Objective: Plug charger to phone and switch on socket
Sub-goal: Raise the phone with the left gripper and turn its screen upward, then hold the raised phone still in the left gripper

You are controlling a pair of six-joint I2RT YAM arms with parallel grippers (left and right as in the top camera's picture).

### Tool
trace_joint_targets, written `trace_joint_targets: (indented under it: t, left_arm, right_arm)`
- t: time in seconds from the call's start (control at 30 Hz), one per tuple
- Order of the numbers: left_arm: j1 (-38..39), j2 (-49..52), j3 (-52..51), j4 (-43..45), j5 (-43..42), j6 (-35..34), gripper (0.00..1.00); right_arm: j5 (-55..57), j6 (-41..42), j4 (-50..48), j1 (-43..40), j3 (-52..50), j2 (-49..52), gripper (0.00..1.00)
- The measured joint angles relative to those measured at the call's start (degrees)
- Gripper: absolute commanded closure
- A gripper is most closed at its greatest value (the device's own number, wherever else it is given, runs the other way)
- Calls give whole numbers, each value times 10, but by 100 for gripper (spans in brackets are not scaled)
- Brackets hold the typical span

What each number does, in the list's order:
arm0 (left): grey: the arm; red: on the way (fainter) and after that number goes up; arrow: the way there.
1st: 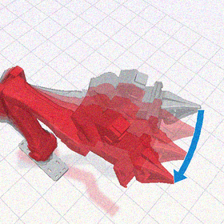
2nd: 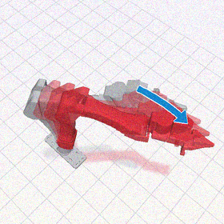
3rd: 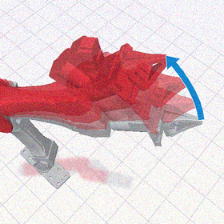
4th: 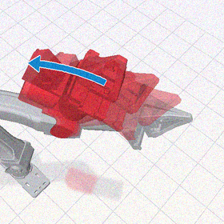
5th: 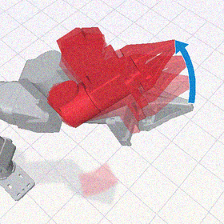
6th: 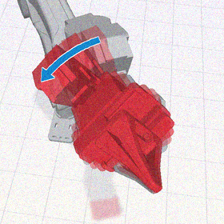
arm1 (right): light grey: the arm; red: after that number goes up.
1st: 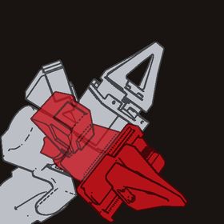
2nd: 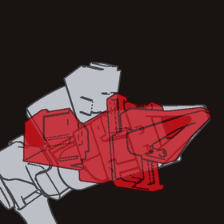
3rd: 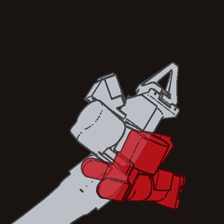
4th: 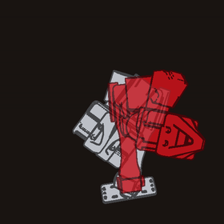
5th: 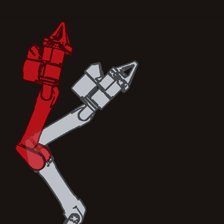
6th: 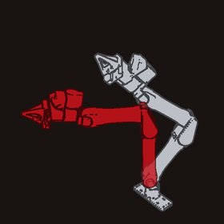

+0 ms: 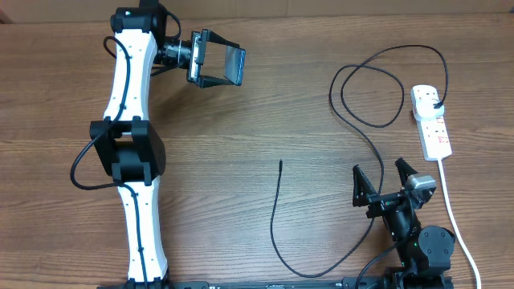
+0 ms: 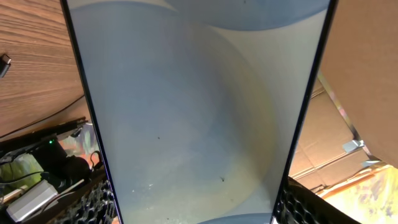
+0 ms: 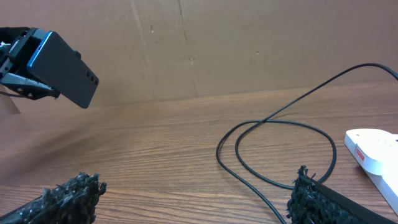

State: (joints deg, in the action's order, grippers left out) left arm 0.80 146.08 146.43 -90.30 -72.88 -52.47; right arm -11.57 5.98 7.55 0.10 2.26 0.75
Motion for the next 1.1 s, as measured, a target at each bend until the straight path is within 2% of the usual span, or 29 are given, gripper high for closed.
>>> trace_joint_targets:
  t: [1.1]
  left_arm:
    - [7, 0, 0, 0, 3, 0, 96]
  right_arm:
    - [0, 0, 0, 0, 0, 0, 0]
